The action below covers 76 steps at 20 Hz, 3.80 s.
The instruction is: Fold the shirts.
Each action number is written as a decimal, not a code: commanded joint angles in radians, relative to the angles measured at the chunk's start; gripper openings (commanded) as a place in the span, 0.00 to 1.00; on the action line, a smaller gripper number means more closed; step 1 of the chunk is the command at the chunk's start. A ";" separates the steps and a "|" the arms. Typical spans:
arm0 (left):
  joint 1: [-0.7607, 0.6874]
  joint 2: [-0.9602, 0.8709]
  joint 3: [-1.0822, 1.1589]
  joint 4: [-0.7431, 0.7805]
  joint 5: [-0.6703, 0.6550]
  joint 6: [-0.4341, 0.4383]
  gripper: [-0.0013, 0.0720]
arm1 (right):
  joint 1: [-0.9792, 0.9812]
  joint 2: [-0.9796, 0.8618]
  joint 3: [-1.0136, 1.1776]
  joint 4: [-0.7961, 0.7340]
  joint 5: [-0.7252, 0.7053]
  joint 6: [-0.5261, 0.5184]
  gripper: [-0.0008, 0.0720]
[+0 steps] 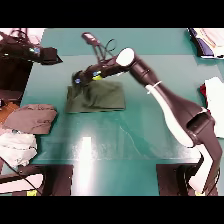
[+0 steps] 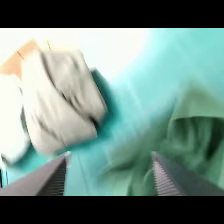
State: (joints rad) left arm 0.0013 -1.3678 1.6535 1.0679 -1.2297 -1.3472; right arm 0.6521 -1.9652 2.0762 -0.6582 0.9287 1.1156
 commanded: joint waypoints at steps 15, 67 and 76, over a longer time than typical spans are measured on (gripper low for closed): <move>0.043 0.049 -0.003 0.026 -0.079 0.004 0.05 | -0.475 0.339 -0.793 -0.093 0.165 0.134 0.86; -0.286 0.049 -0.256 -0.133 0.197 -0.042 0.05 | -1.291 0.324 -0.092 -0.102 -0.043 -0.007 0.03; -0.286 0.049 -0.256 -0.133 0.164 -0.042 0.05 | -1.432 0.423 -0.158 -0.105 0.120 -0.158 0.03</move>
State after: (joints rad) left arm -0.2848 -1.3197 1.3983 0.9348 -1.0454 -1.3895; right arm -0.7364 -1.5810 1.9602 -0.7635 0.9871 1.0267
